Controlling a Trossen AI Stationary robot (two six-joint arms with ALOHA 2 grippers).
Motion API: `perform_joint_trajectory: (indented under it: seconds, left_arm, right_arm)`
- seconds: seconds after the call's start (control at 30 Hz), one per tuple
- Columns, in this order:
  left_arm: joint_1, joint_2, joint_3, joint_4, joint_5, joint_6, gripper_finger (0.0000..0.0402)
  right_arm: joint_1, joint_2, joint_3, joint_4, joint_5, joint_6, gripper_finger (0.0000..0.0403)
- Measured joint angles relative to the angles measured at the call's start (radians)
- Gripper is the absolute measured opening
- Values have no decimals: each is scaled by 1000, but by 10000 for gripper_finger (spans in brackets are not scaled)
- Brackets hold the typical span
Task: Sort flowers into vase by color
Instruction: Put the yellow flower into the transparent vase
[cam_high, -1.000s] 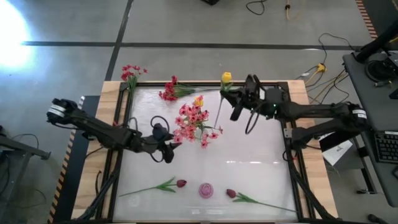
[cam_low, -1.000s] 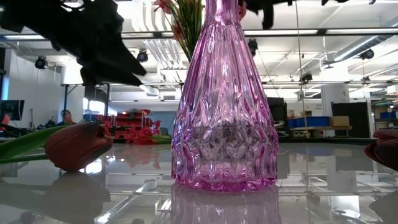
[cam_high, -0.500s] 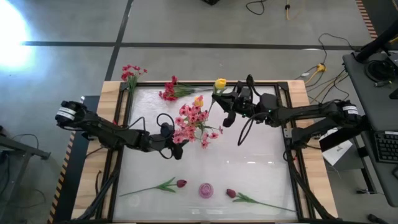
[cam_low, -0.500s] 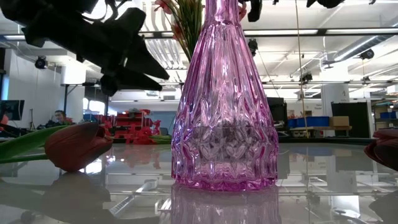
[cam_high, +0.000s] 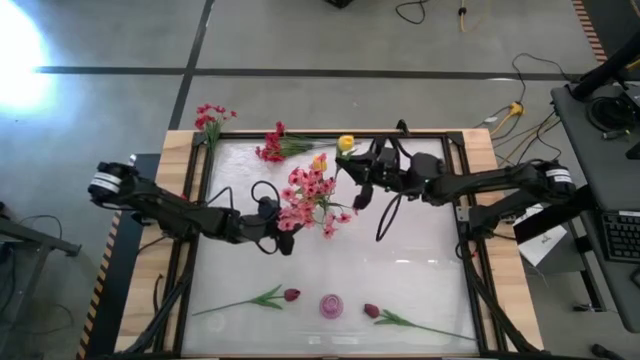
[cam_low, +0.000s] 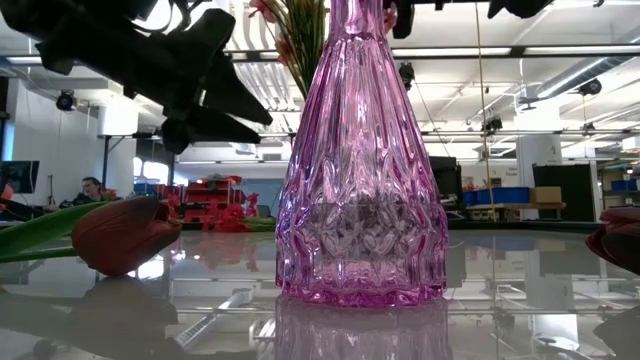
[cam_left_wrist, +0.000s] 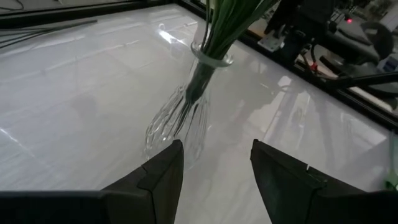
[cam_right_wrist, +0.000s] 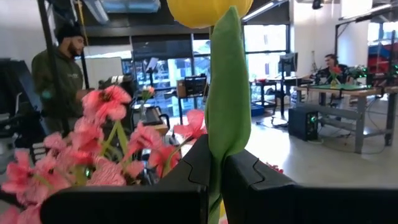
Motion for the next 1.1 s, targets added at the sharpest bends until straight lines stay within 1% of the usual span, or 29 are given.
perform_joint_trajectory:
  seconds: [0.13,0.23,0.37,0.47,0.53,0.77,0.93,1.03,1.1]
  left_arm:
    - [0,-43,0,-68,23,-12,175]
    - [0,-98,0,-171,46,-48,175]
    - [0,-190,1,-364,118,-114,175]
    - [-1,-263,0,-485,145,-157,175]
    - [-1,-311,0,-552,148,-170,175]
    - [1,-435,0,-666,130,-177,175]
    - [6,-491,1,-717,128,-193,175]
    - [6,-510,29,-795,128,-194,175]
    - [7,-514,61,-858,127,-180,175]
  right_arm:
    - [9,11,0,-4,-1,-28,13]
    - [14,18,0,-7,-4,-46,13]
    - [22,36,0,-7,-27,-62,13]
    - [31,62,0,0,-30,-104,13]
    - [33,88,0,8,-31,-114,13]
    - [33,185,-3,0,-30,-149,13]
    - [33,239,-4,5,-30,-147,13]
    - [32,257,-5,5,-30,-132,16]
    - [32,257,-5,2,-28,-122,30]
